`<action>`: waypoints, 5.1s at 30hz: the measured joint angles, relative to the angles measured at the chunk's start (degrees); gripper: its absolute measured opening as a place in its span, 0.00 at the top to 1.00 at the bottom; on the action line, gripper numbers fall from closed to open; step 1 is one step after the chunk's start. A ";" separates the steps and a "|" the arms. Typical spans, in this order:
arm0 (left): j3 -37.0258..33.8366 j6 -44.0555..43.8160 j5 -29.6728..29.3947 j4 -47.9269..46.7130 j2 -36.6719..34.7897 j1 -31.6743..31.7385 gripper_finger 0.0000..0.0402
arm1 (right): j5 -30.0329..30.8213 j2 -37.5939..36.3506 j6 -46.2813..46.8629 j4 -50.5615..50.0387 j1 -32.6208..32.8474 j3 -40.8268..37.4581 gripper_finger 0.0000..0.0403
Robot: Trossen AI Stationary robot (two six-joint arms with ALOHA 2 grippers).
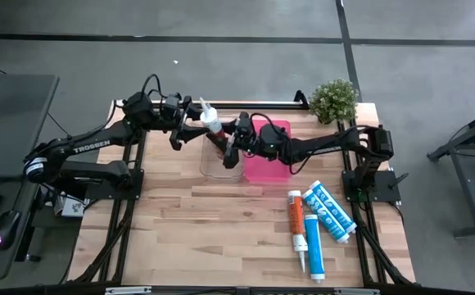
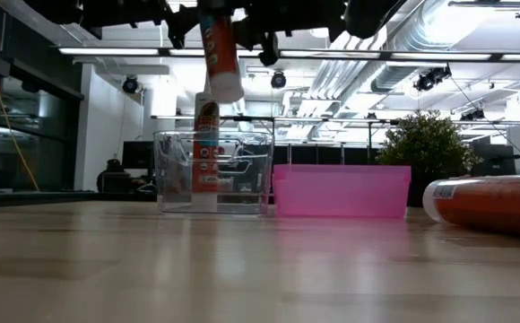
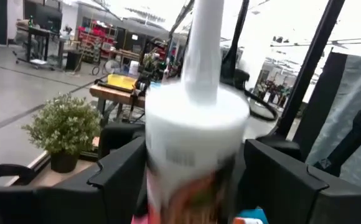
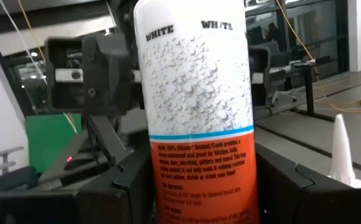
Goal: Pick & place silicon tubes, Sealant and Lysol wipes
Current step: Put the left orange sealant into the transparent bin
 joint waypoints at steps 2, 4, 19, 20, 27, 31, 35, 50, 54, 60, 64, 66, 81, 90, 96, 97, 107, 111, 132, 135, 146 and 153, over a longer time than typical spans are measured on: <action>0.00 0.00 -0.17 0.12 0.00 -0.04 0.34 | -0.38 0.09 0.03 0.00 0.00 0.00 0.50; 0.02 0.00 -0.58 0.53 -0.04 -0.07 0.34 | -0.52 0.07 0.18 0.08 0.00 0.00 0.50; 0.07 -0.04 -1.93 1.45 2.84 -2.32 0.34 | -0.63 0.08 0.66 -1.54 -0.22 -0.13 0.50; 0.07 -0.04 -2.14 2.14 3.30 -2.76 0.34 | -0.63 0.07 0.66 -1.60 -0.22 -0.13 0.50; 0.07 -3.03 -6.95 4.17 4.57 -3.45 0.35 | -0.22 0.09 0.90 -2.10 -0.22 -0.13 0.50; 0.07 -2.93 -9.69 3.86 4.56 -3.41 0.45 | 0.05 0.11 1.36 -3.74 -0.26 -0.15 0.50; 0.07 -2.79 -10.11 3.79 4.39 -3.41 0.51 | 0.24 0.11 1.34 -3.63 -0.28 -0.13 0.51; 0.07 -2.95 -8.29 2.96 4.42 -3.37 0.51 | -0.31 0.13 1.93 -5.55 -0.18 -0.13 0.50; 0.07 -3.61 -6.90 3.02 4.42 -3.43 0.51 | -0.95 0.13 2.25 -7.44 -0.15 -0.13 0.26; 0.07 -2.61 -7.89 1.19 4.18 -3.37 0.51 | -0.41 -2.68 0.62 -16.24 0.46 -0.13 0.12; 0.07 -1.27 -7.91 -0.63 3.56 -3.39 0.51 | 0.73 -6.39 -1.49 -25.42 1.00 -0.13 0.13; 0.07 -0.94 -7.78 -2.27 3.54 -3.39 0.51 | 1.39 -8.82 -1.72 -31.05 1.27 -0.13 0.13; 0.07 15.12 -9.23 -12.19 3.52 -3.41 0.51 | 5.01 -18.60 -1.43 -48.42 2.14 -0.13 0.13; 0.07 22.34 -9.50 -19.39 3.52 -3.41 0.51 | 4.95 -18.60 -0.47 -48.49 5.28 -0.13 0.13; 0.07 24.77 -10.74 -19.49 3.70 -3.41 0.51 | 4.74 -18.59 0.71 -48.59 6.92 -0.13 0.14; 0.07 25.01 -10.79 -19.63 3.72 -3.39 0.51 | 4.75 -18.59 0.97 -48.57 7.15 -0.13 0.14; 0.04 25.57 -11.01 -17.78 6.54 -3.39 0.51 | 4.72 -18.60 1.96 -48.38 8.92 -0.15 0.14; -1.61 23.51 -10.93 -11.90 8.10 -3.39 0.51 | 3.89 -18.60 2.61 -48.35 8.94 -0.20 0.14; -11.48 19.12 -14.88 2.57 8.26 -3.37 0.51 | 3.65 -18.60 2.41 -48.33 9.66 -0.24 0.14; -12.55 19.02 -15.08 2.90 8.26 -3.37 0.51 | 3.64 -18.60 2.39 -48.31 9.66 -0.24 0.14; -14.78 17.99 -16.61 4.20 8.40 -3.37 0.51 | 2.99 -18.59 2.39 -48.33 9.66 -0.24 0.14; -14.78 17.51 -16.58 7.07 9.64 -3.37 0.51 | 2.84 -18.60 2.41 -48.33 9.64 -0.24 0.14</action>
